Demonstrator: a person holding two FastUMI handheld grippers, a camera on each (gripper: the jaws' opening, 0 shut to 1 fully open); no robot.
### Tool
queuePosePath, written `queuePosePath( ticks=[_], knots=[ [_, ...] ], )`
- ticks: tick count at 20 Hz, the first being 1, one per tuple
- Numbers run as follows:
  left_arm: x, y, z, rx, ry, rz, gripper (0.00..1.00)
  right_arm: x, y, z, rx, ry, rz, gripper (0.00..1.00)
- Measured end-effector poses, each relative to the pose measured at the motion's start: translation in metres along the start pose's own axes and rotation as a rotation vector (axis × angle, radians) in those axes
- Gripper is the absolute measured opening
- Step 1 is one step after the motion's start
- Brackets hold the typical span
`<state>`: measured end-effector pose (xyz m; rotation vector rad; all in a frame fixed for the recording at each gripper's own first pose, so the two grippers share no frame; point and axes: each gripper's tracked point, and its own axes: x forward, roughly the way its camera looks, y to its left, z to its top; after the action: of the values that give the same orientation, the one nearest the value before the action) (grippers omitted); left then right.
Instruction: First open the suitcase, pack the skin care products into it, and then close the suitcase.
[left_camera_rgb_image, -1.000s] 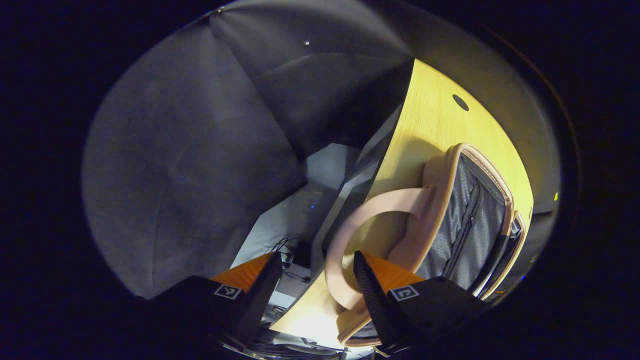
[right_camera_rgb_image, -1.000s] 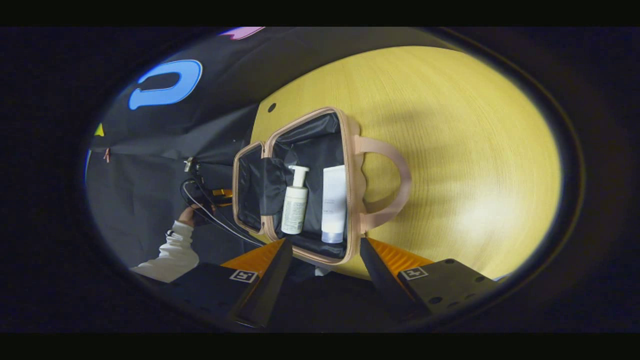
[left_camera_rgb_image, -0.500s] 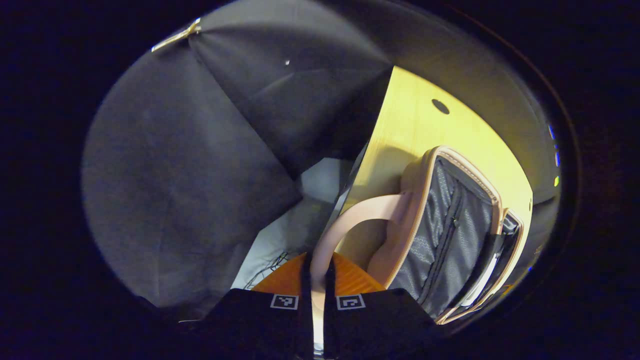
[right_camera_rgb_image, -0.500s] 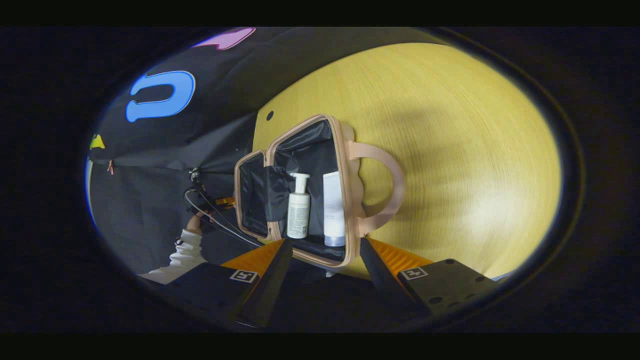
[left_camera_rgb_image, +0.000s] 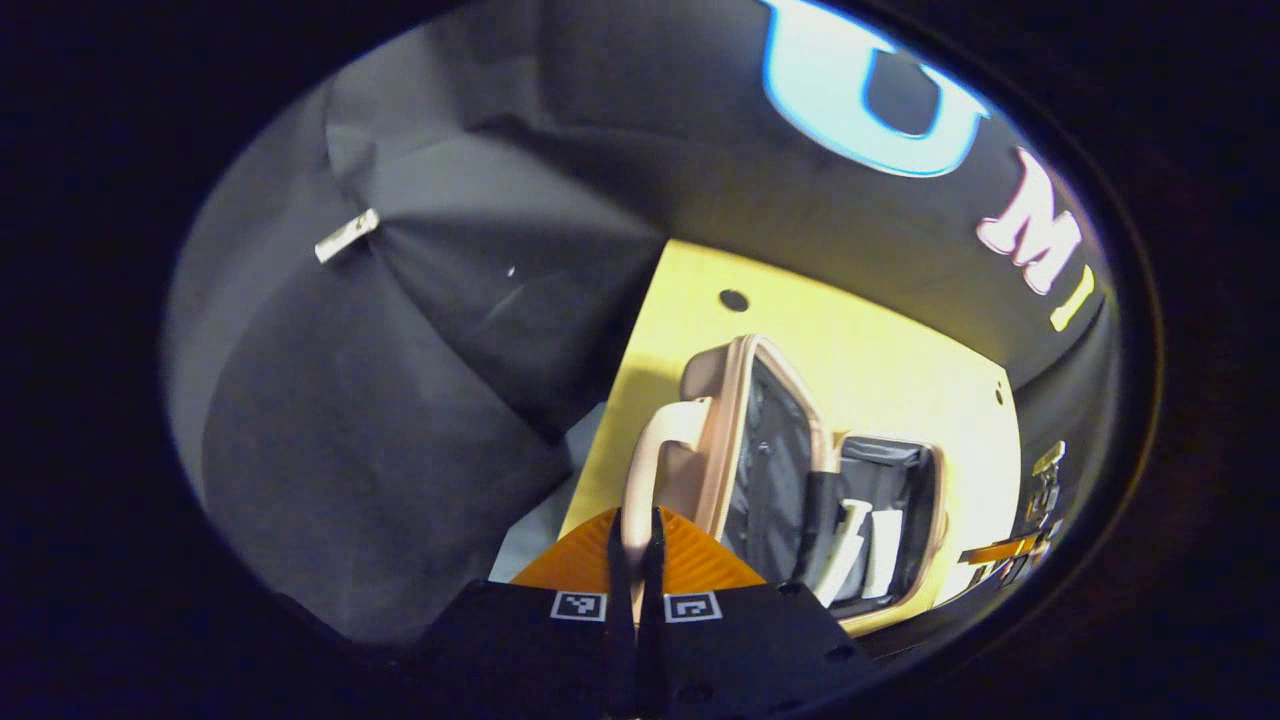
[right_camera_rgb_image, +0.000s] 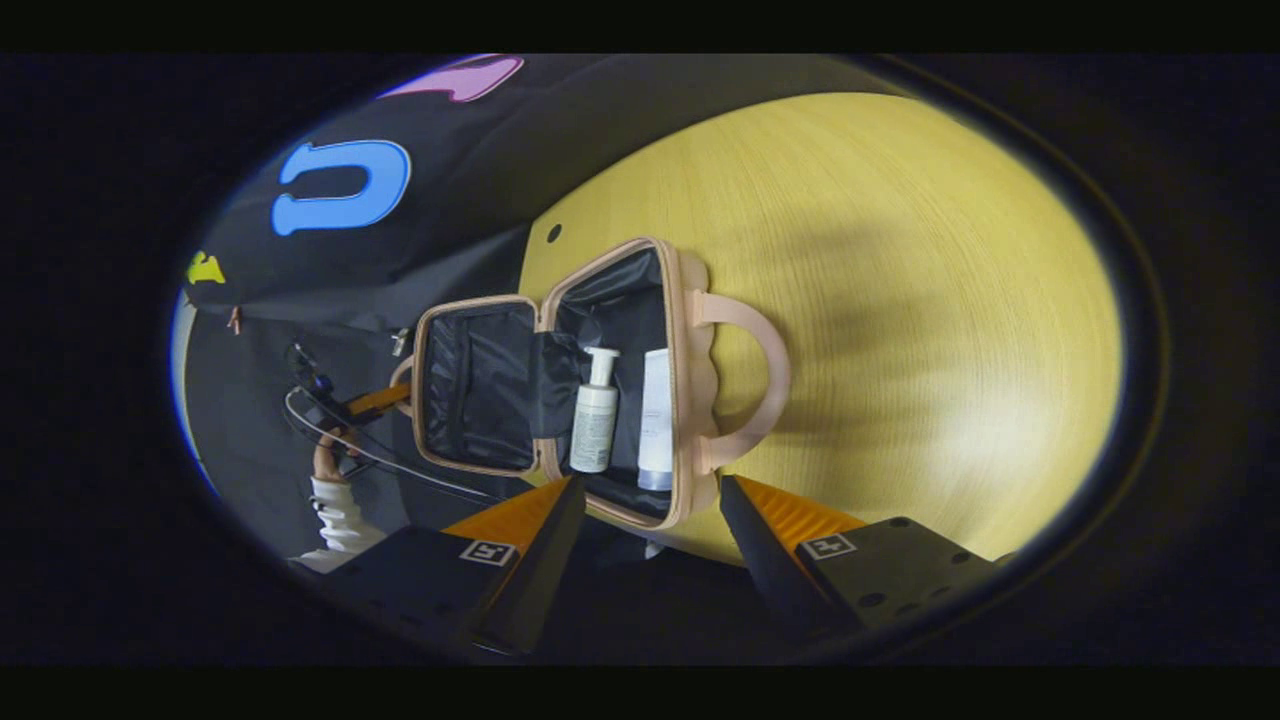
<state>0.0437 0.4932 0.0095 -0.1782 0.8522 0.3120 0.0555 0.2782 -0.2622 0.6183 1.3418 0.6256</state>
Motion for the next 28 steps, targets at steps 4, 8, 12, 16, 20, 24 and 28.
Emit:
queuePosePath(
  ticks=[4,8,12,16,20,24,28],
  knots=[
    [-0.052,-0.09,0.01,0.116,-0.08,-0.043,0.06,-0.026,-0.006,-0.005,-0.012,-0.009,0.034,0.87],
    [-0.083,-0.203,0.003,0.179,-0.137,-0.166,0.06,-0.062,-0.026,-0.014,-0.03,-0.039,0.034,0.87],
    [-0.078,-0.324,-0.023,0.134,-0.102,-0.408,0.06,-0.1,-0.051,-0.021,0.0,-0.081,0.036,0.87],
    [-0.035,-0.403,-0.065,0.129,-0.023,-0.514,0.06,-0.142,-0.075,-0.015,0.047,-0.17,0.024,0.87],
    [0.011,-0.447,-0.113,0.242,0.096,-0.512,0.06,-0.174,-0.097,-0.023,0.108,-0.229,0.007,0.87],
    [0.05,-0.457,-0.14,0.267,0.204,-0.494,0.07,-0.179,-0.12,-0.035,0.183,-0.265,-0.008,0.87],
    [0.065,-0.464,-0.161,0.336,0.255,-0.487,0.08,-0.19,-0.135,-0.039,0.228,-0.318,-0.041,0.87]
  ],
)
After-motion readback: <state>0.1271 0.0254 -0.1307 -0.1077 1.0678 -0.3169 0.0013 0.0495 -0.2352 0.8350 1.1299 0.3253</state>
